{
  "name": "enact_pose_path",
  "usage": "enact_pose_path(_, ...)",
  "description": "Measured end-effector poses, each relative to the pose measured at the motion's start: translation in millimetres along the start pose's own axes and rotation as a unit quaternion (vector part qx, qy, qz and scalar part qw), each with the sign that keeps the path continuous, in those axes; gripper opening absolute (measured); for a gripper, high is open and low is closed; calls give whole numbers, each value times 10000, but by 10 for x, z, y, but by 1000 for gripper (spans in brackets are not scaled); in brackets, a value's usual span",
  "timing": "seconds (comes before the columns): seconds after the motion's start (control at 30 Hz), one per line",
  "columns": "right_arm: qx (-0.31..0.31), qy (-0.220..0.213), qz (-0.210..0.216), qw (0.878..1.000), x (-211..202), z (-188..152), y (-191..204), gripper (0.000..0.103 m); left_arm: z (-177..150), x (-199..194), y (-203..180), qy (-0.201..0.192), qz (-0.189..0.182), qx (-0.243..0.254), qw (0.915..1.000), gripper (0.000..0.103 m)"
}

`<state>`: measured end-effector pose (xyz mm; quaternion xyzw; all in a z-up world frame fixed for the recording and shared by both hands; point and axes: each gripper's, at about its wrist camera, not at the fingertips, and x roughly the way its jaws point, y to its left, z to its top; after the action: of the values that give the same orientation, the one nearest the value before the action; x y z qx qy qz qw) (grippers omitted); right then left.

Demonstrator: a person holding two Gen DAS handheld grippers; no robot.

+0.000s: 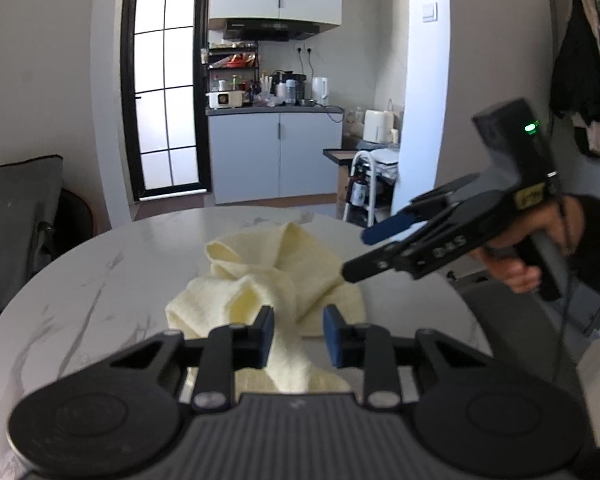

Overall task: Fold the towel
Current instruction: 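Move the left gripper toward the crumpled pale yellow towel's edge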

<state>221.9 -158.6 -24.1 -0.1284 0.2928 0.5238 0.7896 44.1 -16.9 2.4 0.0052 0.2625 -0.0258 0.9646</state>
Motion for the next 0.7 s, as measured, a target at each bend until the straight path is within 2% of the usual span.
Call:
enact_pose_path(0.07,46,-39,78,10000,29,0,4,76,3,-21,-46,-10,-145,112,9998,30)
enact_pose_path(0.13,52,-59,140,9999,50,0,15,76,-9,36,-44,116,-344,3,9993,30)
enact_pose_path(0.27,73,-120,238,9996,71,1,55,76,-73,217,-151,221,-448,131,9987,31)
enact_pose_path(0.43,38,-79,214,9997,35,-34,81,76,-171,434,-155,603,-86,70,9981,31)
enact_pose_path(0.57,270,-84,387,9989,-5,-22,34,76,-197,416,-106,638,182,31,9978,30)
enact_pose_path(0.7,188,-88,438,9988,28,1,77,76,-210,397,-76,705,218,105,9972,30)
